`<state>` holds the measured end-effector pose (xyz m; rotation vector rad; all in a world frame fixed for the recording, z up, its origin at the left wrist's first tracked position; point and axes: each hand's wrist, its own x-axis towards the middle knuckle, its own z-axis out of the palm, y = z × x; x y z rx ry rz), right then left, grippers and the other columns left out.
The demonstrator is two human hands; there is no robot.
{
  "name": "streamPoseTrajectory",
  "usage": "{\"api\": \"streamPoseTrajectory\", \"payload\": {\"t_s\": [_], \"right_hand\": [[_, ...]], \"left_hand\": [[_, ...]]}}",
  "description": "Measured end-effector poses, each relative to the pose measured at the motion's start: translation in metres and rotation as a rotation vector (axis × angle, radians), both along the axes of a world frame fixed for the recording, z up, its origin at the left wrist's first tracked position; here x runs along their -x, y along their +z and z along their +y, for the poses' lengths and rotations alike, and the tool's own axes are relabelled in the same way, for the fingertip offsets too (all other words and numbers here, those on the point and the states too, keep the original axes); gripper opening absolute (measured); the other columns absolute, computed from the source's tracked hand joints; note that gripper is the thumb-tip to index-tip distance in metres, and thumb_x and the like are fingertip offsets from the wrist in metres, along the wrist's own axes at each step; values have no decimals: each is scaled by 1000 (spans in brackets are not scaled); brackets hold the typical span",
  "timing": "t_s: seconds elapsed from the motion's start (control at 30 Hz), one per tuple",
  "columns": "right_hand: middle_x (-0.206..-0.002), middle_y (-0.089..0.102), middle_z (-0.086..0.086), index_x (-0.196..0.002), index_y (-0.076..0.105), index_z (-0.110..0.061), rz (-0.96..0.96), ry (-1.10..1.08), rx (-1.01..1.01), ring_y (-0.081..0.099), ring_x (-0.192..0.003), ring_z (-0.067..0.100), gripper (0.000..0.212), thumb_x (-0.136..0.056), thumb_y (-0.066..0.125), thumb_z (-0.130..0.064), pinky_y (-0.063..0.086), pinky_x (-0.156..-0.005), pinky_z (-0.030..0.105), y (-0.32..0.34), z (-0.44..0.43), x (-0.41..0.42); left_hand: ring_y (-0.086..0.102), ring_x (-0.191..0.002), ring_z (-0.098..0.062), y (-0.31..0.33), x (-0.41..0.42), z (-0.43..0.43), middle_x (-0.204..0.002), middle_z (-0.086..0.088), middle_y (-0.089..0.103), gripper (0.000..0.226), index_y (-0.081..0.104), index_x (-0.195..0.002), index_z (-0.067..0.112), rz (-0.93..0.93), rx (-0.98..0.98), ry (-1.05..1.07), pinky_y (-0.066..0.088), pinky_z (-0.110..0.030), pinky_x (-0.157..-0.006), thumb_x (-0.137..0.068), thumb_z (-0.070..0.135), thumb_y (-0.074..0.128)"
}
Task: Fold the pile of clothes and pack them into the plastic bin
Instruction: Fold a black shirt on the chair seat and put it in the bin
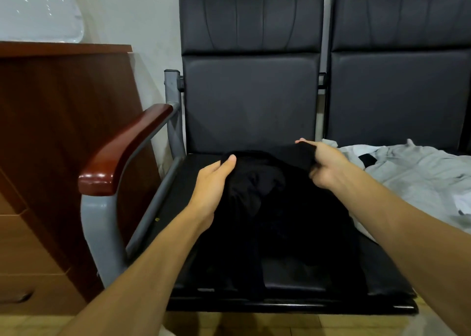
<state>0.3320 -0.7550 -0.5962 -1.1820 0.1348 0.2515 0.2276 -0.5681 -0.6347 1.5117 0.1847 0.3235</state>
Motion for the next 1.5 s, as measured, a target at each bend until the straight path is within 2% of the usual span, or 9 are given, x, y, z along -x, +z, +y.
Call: {"api": "streamPoseTrajectory", "payload": {"t_s": [0.13, 0.33, 0.53, 0.63, 0.83, 0.93, 1.2, 1.37, 1.5], "right_hand": [[-106, 65, 8, -114, 54, -11, -155, 106, 55, 63, -96, 23, 16, -100, 48, -16, 53, -72, 30, -21, -4, 1], [-75, 63, 8, -82, 63, -12, -465, 239, 631, 58, -60, 15, 22, -95, 57, -27, 48, -53, 21, -68, 9, 29], [-140, 42, -1, -147, 28, -21, -603, 764, 1184, 41, -131, 16, 92, -75, 75, -51, 36, -110, 33, -103, 30, 42], [-140, 50, 5, -143, 41, -18, -704, 666, 1409, 49, -128, 23, 68, -85, 70, -38, 42, -104, 33, -118, 30, 37], [-72, 67, -14, -90, 74, -19, -729, 340, 1142, 62, -77, 0, 12, -85, 67, -11, 41, -68, 10, -93, 2, 19], [-72, 67, -3, -82, 72, -21, -496, 125, 830, 61, -72, 15, 21, -85, 58, -5, 51, -66, 32, -81, -25, 6], [-97, 69, 6, -109, 64, -13, -20, -469, 11, 67, -82, 19, 33, -83, 43, -9, 55, -68, 31, -46, -75, -1], [-112, 61, 2, -122, 57, -14, 47, -420, 147, 59, -95, 20, 36, -95, 35, -23, 47, -82, 30, -52, -90, -4], [-141, 47, 5, -139, 45, -19, -164, -215, 841, 46, -129, 29, 68, -89, 33, -62, 33, -108, 39, -47, -85, 12]], "left_hand": [[70, -84, -18, 0, 3, 11, -83, 1, 74, 32, 68, -104, 16, 172, 249, 77, 53, -36, -84, -96, 42, 51], [65, -101, -30, -9, 10, 28, -110, -8, 70, 35, 64, -115, 14, 304, 532, 156, 51, -40, -74, -97, 37, 46], [63, -102, -32, -4, 18, 25, -109, -14, 70, 36, 63, -104, 10, 232, 634, 29, 48, -42, -80, -97, 31, 34], [60, -106, -33, -5, 20, 32, -113, -15, 66, 34, 62, -104, 10, 213, 733, 107, 44, -45, -85, -97, 30, 35], [60, -109, -30, -9, 18, 39, -122, -10, 63, 36, 57, -127, 10, 153, 803, 478, 51, -40, -81, -98, 22, 40], [51, -125, -31, -13, 16, 39, -139, -12, 52, 40, 48, -138, 7, 151, 761, 588, 45, -38, -96, -101, 21, 38], [55, -115, -26, -72, -29, 67, -135, -1, 54, 71, 36, -143, 14, 310, 519, 558, 50, -48, -84, -77, 36, 48], [40, -130, -38, -37, -8, 23, -149, -17, 31, 75, 16, -149, 6, 504, 200, 632, 36, -48, -108, -90, 23, 59], [32, -130, -36, -27, 2, 5, -141, -17, 30, 67, 33, -133, 5, 470, -405, 812, 26, -46, -107, -81, 19, 72]]}}
